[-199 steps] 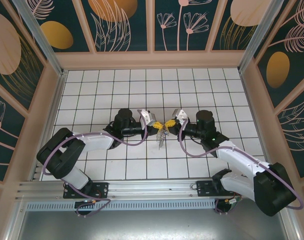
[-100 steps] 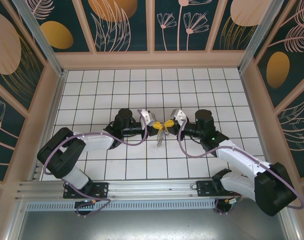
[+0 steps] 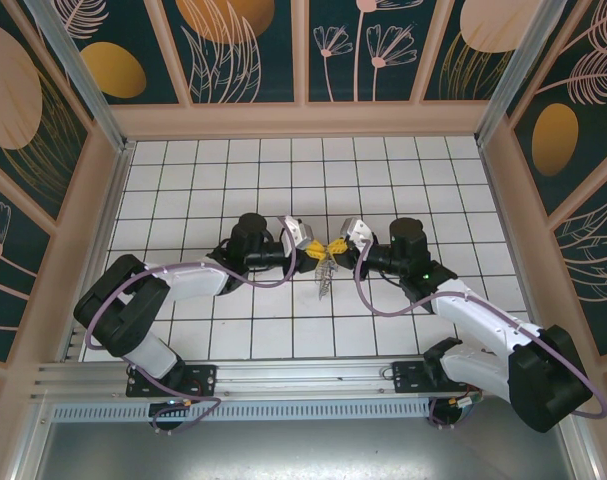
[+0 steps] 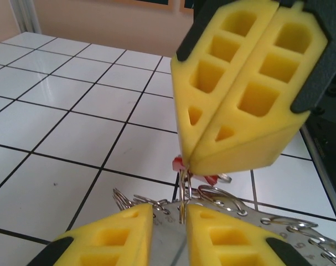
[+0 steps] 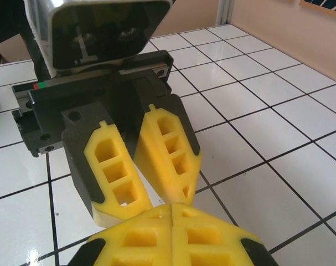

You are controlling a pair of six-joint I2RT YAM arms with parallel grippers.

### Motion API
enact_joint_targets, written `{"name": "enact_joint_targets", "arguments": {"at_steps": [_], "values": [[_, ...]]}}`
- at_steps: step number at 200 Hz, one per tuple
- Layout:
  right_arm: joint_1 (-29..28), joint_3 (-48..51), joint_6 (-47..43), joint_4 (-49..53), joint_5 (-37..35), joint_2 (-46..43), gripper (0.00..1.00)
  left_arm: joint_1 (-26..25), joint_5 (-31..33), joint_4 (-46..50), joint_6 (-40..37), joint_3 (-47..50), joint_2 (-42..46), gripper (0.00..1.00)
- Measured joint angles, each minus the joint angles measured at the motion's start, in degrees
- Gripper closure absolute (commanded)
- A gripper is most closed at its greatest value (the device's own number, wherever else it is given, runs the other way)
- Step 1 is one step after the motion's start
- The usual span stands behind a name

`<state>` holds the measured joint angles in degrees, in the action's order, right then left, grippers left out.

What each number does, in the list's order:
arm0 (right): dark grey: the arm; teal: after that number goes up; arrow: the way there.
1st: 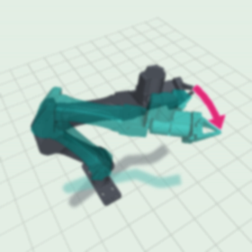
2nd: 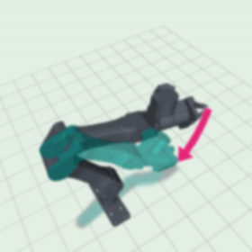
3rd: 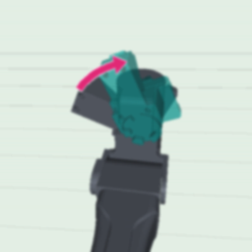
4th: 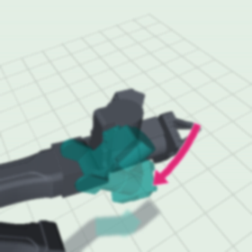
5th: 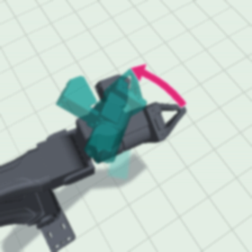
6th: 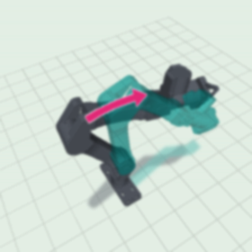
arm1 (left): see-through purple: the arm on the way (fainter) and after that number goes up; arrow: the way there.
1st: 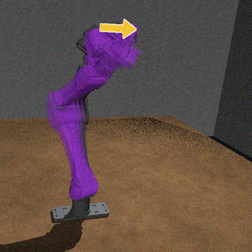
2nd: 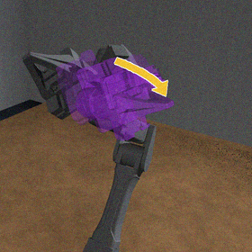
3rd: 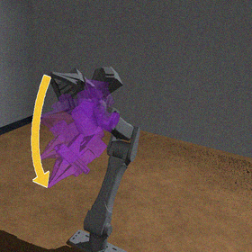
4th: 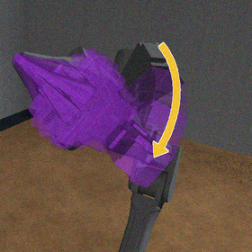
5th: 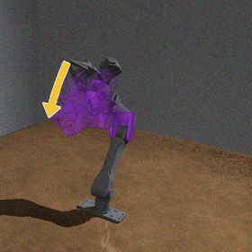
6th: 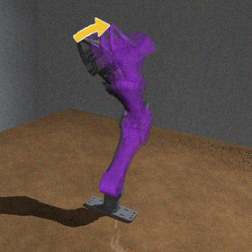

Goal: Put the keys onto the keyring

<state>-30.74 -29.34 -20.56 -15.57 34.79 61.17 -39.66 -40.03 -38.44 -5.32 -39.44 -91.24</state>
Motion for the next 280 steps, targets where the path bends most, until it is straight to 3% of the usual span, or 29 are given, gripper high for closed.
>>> {"name": "enact_joint_targets", "arguments": {"at_steps": [57,108,138,230,280], "values": [[0.0,-0.4,-0.1,0.4,0.2,0.0,1.00,0.0,-0.2,3.3,-1.3,-2.3,0.0,0.75],[0.0,-0.4,-0.1,0.9,0.0,0.0,1.00,-0.2,-0.9,5.2,-3.2,-2.9,0.0,1.00],[0.0,-0.4,0.7,0.9,-0.7,-0.2,1.00,-0.2,-0.8,5.0,-3.3,-2.9,0.0,1.00],[1.4,2.8,8.4,-3.2,-1.7,-1.0,1.00,-0.2,0.5,-7.7,1.6,2.6,-0.1,1.00],[1.0,1.3,8.2,-2.4,-0.6,-1.0,1.00,-0.2,0.5,-7.8,1.0,2.5,-0.4,0.91]]}}
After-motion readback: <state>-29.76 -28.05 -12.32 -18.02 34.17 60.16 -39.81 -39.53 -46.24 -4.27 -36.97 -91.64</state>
